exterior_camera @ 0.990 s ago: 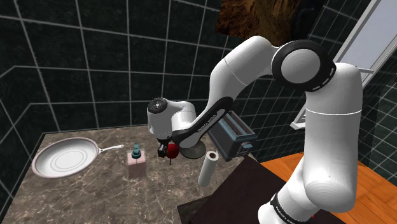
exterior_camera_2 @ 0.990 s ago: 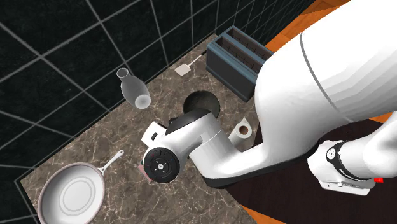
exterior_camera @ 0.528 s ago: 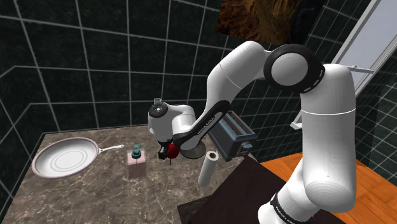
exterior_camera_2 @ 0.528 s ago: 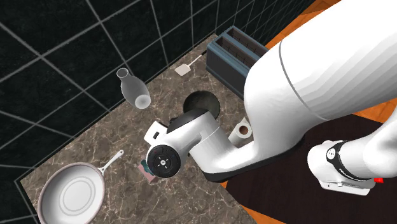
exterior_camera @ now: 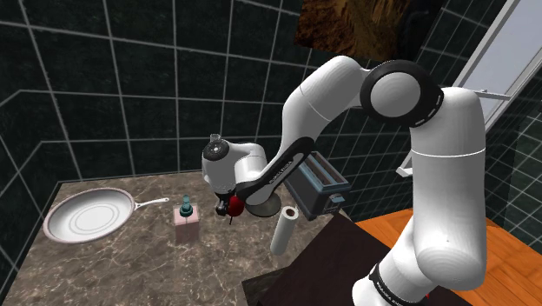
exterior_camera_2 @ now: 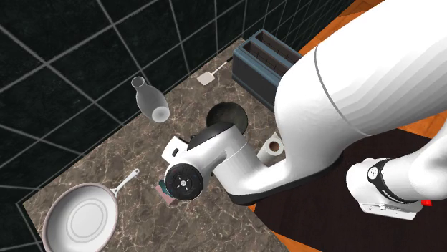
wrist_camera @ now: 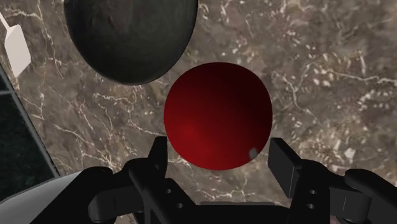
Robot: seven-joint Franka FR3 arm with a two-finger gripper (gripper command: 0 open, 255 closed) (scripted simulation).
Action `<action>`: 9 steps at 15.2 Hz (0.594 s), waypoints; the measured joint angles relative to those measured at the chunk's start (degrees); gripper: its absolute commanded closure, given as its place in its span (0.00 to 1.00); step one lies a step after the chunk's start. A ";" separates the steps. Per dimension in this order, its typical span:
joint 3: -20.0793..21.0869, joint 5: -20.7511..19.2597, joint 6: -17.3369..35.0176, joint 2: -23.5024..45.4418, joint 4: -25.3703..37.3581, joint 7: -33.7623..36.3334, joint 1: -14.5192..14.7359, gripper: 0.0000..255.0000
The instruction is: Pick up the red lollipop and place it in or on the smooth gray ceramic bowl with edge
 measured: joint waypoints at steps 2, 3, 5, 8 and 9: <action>0.00 -0.01 0.01 -0.02 -0.03 0.04 0.02 1.00; 0.00 -0.04 0.04 -0.04 -0.07 0.07 0.02 1.00; -0.01 -0.08 0.10 -0.15 -0.24 0.11 0.00 1.00; 0.23 0.51 -0.38 -0.79 -0.47 -0.59 -0.28 1.00; 0.45 0.95 -0.75 -1.29 -0.53 -1.05 -0.42 1.00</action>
